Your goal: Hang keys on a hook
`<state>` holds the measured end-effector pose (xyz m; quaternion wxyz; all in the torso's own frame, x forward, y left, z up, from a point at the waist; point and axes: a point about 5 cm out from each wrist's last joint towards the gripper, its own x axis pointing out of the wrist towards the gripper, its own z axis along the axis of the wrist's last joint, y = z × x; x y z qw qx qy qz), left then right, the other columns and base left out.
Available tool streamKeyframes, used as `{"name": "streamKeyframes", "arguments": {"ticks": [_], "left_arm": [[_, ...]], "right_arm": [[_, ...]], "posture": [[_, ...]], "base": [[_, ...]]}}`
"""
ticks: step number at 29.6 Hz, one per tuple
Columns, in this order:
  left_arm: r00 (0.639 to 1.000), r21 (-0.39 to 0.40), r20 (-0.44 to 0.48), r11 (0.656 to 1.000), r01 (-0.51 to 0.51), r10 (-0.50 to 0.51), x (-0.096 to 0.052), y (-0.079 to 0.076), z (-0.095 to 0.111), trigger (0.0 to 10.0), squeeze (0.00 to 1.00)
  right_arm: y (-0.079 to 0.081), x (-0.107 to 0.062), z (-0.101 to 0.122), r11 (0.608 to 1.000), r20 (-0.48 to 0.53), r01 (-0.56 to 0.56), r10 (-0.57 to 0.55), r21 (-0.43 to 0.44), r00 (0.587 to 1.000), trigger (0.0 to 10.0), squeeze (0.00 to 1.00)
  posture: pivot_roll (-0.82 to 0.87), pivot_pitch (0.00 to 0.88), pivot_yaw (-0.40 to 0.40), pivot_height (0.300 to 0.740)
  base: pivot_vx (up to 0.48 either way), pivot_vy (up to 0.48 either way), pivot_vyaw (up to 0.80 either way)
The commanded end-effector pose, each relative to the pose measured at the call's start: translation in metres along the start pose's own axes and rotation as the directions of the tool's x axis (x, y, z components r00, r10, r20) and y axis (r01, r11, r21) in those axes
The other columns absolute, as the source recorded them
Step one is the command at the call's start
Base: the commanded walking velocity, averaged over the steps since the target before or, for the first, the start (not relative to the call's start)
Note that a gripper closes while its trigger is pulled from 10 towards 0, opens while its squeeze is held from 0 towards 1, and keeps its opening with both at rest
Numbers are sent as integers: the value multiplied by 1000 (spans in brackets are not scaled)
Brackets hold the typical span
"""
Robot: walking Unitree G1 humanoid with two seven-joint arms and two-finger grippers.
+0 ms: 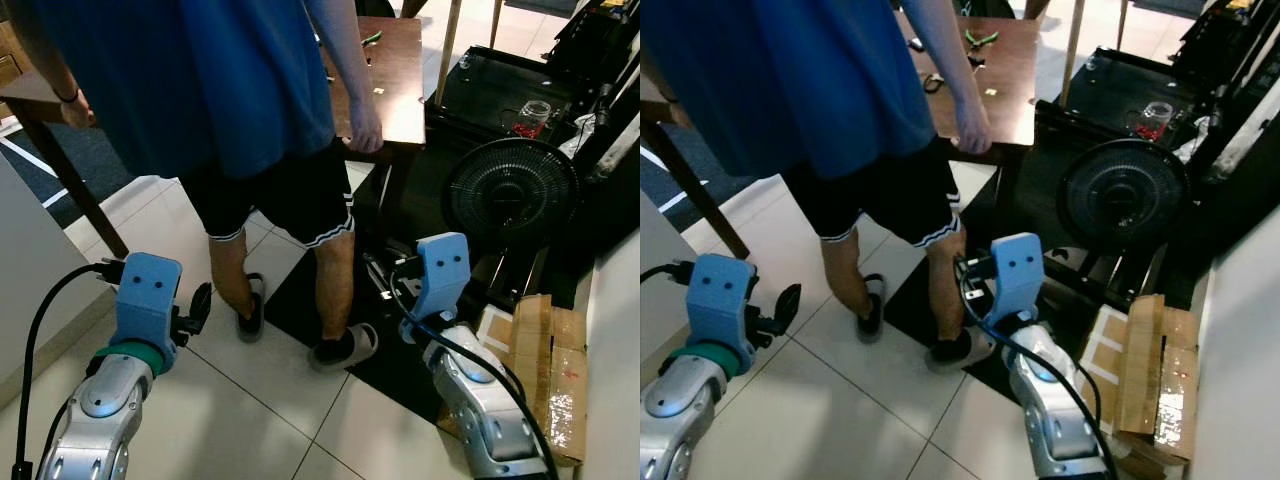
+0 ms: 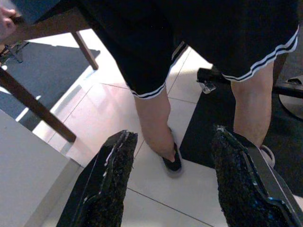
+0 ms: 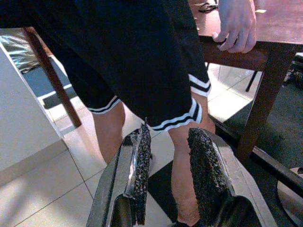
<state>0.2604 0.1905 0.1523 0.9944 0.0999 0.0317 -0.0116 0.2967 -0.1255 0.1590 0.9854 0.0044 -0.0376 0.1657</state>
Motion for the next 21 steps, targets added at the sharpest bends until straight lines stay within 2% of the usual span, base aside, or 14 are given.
{"name": "streamKeyframes", "arguments": {"ticks": [1,21], "left_arm": [[1000,2,-25,1000,-6,6,-1,1,-5,10000,0],[1000,2,-25,1000,-6,6,-1,1,-4,10000,0]], "right_arm": [[0,-1,-4,1000,-19,-1,2,1,1000,10000,0],[0,-1,-3,1000,-14,2,-2,3,1000,10000,0]], "posture": [[-73,87,100,740],[-72,94,105,740]], "base": [[0,0,0],[0,0,0]]}}
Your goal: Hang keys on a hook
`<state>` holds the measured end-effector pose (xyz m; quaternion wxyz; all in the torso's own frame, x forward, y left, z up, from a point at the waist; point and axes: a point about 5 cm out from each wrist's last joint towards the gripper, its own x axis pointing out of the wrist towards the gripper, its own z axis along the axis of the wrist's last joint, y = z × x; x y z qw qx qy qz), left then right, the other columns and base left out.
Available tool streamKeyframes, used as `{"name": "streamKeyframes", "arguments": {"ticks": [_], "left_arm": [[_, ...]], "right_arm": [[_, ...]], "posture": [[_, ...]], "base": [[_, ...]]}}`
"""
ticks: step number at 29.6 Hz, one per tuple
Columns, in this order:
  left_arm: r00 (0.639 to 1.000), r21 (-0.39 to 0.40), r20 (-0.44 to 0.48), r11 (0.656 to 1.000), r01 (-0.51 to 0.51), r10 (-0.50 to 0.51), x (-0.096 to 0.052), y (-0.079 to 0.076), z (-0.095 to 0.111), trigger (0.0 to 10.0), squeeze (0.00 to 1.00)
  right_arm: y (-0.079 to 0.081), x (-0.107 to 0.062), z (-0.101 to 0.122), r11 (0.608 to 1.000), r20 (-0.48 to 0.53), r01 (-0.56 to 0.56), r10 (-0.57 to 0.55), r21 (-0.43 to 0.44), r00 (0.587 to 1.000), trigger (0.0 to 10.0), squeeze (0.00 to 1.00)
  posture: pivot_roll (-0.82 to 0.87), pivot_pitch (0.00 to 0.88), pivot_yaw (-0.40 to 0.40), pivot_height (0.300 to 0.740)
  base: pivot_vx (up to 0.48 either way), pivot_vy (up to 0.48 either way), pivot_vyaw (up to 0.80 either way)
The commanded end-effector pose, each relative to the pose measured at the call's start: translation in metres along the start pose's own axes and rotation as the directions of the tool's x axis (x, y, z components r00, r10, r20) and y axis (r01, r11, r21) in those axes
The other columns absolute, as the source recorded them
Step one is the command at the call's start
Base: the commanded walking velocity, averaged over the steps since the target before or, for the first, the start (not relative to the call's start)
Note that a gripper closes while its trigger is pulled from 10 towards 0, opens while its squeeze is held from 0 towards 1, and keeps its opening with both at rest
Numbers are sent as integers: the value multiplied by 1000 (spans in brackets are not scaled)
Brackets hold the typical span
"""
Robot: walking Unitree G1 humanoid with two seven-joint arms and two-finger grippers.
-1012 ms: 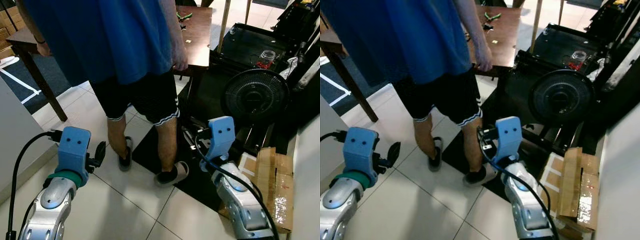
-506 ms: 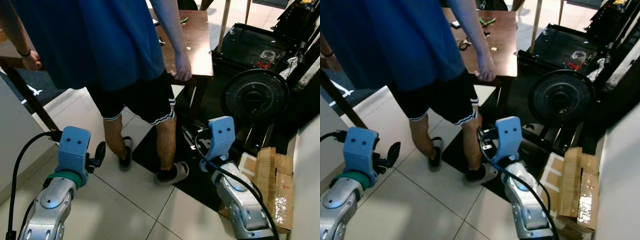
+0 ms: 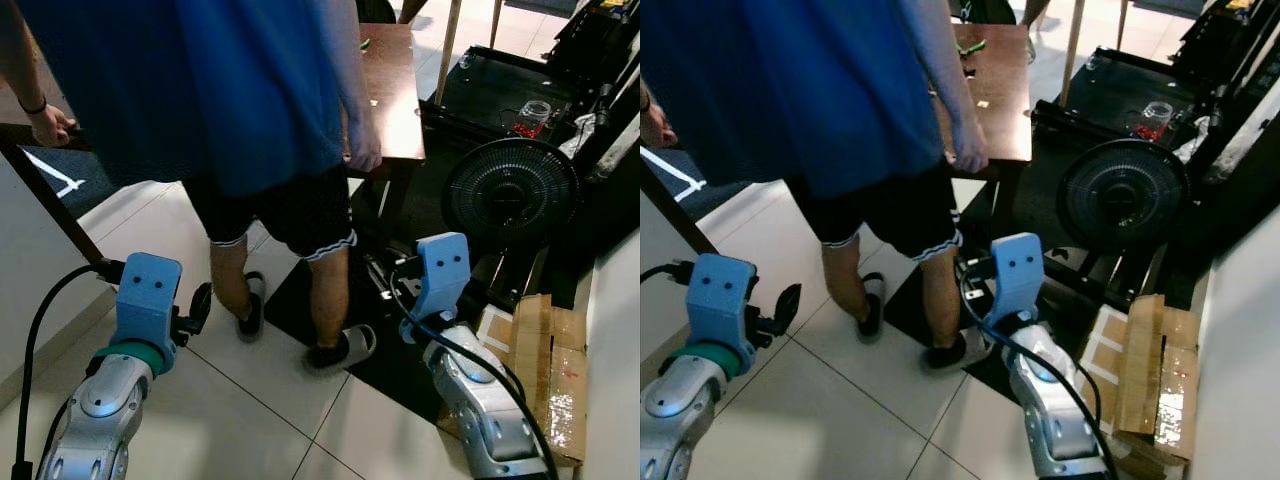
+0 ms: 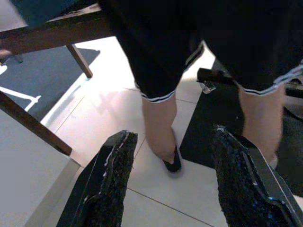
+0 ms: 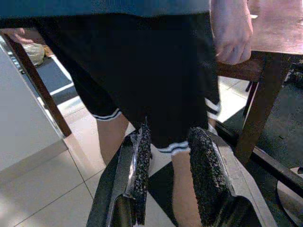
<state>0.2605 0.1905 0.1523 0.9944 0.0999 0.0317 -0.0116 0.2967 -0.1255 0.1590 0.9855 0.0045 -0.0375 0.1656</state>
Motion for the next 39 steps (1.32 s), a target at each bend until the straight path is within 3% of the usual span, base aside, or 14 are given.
{"name": "streamKeyframes", "arguments": {"ticks": [1,39], "left_arm": [[1000,2,-24,1000,-6,6,-1,2,-4,10000,0],[1000,2,-25,1000,-6,6,0,2,-4,10000,0]], "right_arm": [[0,-1,-2,1000,-14,2,-2,3,1000,10000,0],[0,0,-2,1000,-13,4,-4,4,1000,10000,0]], "posture": [[-71,94,105,740],[-72,95,106,740]], "base": [[0,0,0],[0,0,0]]}}
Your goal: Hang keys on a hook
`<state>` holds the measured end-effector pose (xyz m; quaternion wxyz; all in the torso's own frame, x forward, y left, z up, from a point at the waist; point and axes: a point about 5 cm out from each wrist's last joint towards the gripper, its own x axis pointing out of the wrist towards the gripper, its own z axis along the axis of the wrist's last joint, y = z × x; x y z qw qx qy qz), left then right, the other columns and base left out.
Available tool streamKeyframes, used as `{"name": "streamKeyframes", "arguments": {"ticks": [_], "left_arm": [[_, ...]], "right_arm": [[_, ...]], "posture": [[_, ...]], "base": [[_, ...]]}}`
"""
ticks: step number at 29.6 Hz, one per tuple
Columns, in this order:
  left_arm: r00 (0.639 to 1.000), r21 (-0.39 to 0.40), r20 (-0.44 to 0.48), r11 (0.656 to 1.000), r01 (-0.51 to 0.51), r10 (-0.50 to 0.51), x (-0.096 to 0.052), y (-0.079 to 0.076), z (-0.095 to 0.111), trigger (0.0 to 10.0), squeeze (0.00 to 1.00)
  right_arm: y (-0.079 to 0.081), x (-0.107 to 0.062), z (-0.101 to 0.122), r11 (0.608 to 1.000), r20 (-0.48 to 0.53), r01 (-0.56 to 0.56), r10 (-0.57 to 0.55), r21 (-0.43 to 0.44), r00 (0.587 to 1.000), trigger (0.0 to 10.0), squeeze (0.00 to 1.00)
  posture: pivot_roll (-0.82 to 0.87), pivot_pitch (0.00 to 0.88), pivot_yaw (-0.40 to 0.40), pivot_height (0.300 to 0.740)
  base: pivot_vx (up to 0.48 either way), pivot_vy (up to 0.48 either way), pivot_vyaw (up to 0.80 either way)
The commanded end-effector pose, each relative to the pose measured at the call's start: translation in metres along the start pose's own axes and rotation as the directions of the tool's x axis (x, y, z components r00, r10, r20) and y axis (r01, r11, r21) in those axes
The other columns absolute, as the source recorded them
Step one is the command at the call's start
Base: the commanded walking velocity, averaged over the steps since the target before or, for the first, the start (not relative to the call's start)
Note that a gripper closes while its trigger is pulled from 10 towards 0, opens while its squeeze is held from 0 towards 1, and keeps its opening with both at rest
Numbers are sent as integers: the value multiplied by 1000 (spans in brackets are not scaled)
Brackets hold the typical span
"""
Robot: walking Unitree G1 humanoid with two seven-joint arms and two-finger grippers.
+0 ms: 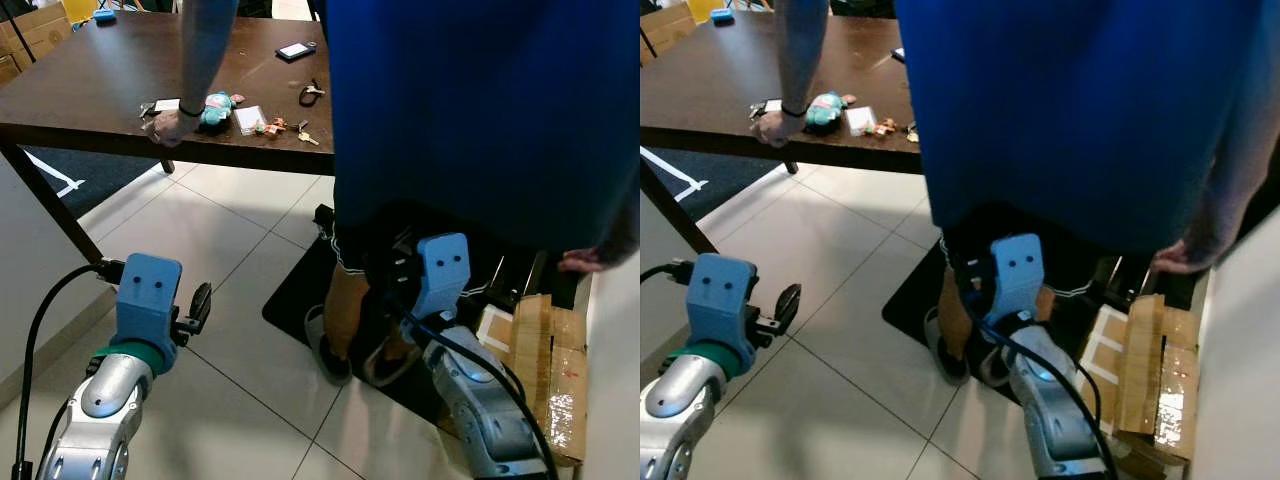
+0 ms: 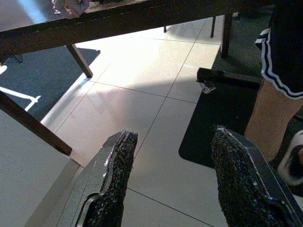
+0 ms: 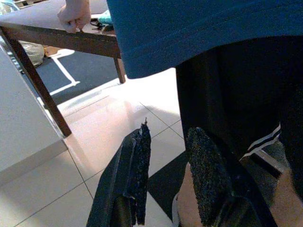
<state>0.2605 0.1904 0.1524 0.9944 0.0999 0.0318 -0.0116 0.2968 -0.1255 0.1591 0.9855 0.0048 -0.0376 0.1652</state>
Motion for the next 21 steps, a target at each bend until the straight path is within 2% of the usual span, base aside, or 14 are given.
{"name": "streamKeyframes", "arguments": {"ticks": [1,21], "left_arm": [[1000,2,-25,1000,-6,6,0,2,-4,10000,0],[1000,2,-25,1000,-7,7,0,2,-4,10000,0]], "right_arm": [[0,0,-2,1000,-13,3,-3,4,1000,10000,0],[0,0,-2,1000,-13,3,-3,4,1000,10000,0]], "posture": [[-72,95,106,740],[-71,95,105,740]], "base": [[0,0,0],[0,0,0]]}}
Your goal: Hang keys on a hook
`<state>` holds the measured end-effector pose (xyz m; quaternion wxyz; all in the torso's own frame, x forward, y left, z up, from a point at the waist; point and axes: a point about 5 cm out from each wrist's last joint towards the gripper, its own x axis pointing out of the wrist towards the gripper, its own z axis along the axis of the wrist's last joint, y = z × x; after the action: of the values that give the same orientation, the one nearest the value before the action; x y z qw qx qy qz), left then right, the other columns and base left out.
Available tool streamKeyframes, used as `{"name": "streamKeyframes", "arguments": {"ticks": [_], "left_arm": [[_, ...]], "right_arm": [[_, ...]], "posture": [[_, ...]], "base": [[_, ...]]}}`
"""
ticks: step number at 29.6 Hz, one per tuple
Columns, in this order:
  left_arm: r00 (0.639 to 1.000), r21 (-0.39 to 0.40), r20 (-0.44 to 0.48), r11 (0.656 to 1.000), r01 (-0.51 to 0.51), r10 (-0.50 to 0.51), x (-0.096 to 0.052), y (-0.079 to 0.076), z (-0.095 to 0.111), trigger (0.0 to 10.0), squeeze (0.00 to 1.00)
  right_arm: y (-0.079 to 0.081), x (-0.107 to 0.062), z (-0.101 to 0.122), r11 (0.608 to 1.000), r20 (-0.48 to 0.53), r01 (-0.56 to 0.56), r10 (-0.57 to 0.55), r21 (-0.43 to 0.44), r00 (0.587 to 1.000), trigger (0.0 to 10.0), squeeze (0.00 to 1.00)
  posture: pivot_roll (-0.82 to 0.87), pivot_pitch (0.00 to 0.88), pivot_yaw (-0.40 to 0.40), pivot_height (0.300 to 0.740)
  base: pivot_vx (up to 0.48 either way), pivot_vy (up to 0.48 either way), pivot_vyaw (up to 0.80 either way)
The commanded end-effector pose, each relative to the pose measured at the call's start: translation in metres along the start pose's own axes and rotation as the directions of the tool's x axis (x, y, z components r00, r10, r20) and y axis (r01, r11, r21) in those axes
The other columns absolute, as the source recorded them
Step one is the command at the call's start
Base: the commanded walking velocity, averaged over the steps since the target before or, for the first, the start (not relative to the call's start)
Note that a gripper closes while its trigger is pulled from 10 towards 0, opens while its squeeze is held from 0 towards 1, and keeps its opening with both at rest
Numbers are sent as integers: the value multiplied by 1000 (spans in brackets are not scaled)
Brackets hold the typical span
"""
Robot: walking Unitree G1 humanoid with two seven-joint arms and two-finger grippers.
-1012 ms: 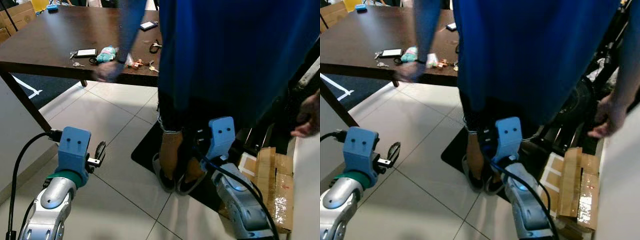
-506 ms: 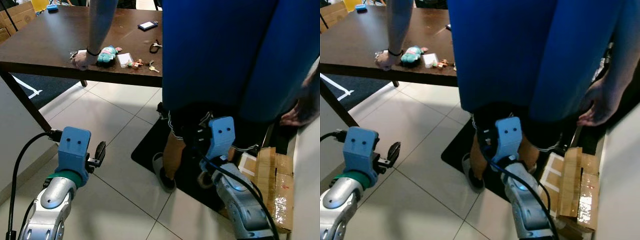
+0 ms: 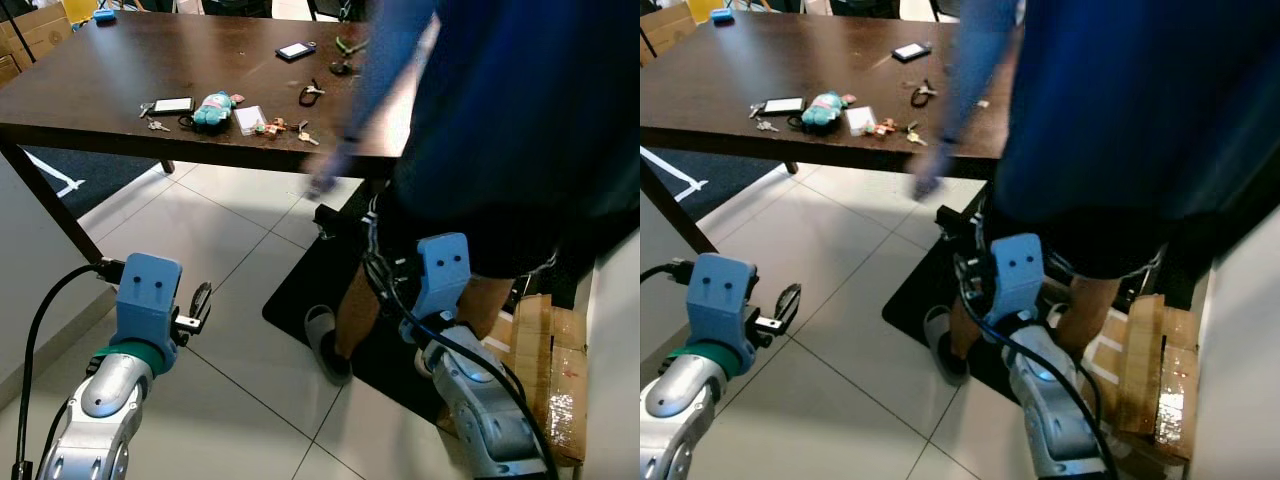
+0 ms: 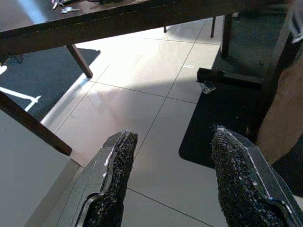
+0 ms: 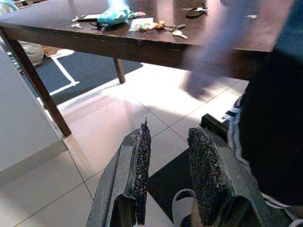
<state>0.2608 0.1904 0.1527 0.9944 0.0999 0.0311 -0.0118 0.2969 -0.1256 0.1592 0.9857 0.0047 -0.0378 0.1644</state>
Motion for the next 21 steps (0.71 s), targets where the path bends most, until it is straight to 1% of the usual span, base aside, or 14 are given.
{"name": "streamKeyframes", "arguments": {"ticks": [1,11,13,14,15,16,17,19,20,21], "left_arm": [[1000,2,-26,1000,-7,7,0,2,-4,10000,0],[998,-28,-50,999,-28,26,7,7,-8,10000,0],[999,-33,-27,999,-24,23,8,10,-4,10000,0],[1000,-82,-6,996,-30,30,7,12,1,10000,0],[1000,-82,-6,996,-30,30,7,12,1,10000,0],[999,-133,22,991,-22,25,5,12,9,10000,0],[999,-133,22,991,-22,25,5,12,9,10000,0],[998,-183,56,983,2,9,3,8,19,10000,0],[998,-183,56,983,2,9,3,8,19,10000,0],[998,-181,66,983,11,1,3,5,24,10000,0]], "right_arm": [[0,0,-2,1000,-14,2,-2,4,1000,10000,0],[-1,7,-5,1000,-17,11,-11,12,1000,10000,0],[-2,9,-7,999,-28,35,-35,4,999,10000,0],[-5,9,-6,998,-26,67,-67,2,997,10000,0],[-5,9,-6,998,-26,67,-67,2,997,10000,0],[-9,8,-3,994,-8,103,-103,-18,995,10000,0],[-9,8,-3,994,-8,103,-103,-18,995,10000,0],[-15,6,2,986,27,162,-161,-35,987,10000,0],[-15,6,2,986,27,162,-161,-35,987,10000,0],[-17,6,5,981,41,192,-190,-26,981,10000,0]], "posture": [[-71,94,105,740],[-67,62,101,740],[-65,50,97,740],[-59,45,94,740],[-59,45,94,740],[-54,43,95,740],[-54,43,95,740],[-54,42,100,740],[-54,42,100,740],[-55,41,104,740]], "base": [[0,0,0],[0,0,0],[0,0,0],[0,0,0],[0,0,0],[0,0,0],[0,0,0],[0,0,0],[0,0,0],[0,0,0]]}}
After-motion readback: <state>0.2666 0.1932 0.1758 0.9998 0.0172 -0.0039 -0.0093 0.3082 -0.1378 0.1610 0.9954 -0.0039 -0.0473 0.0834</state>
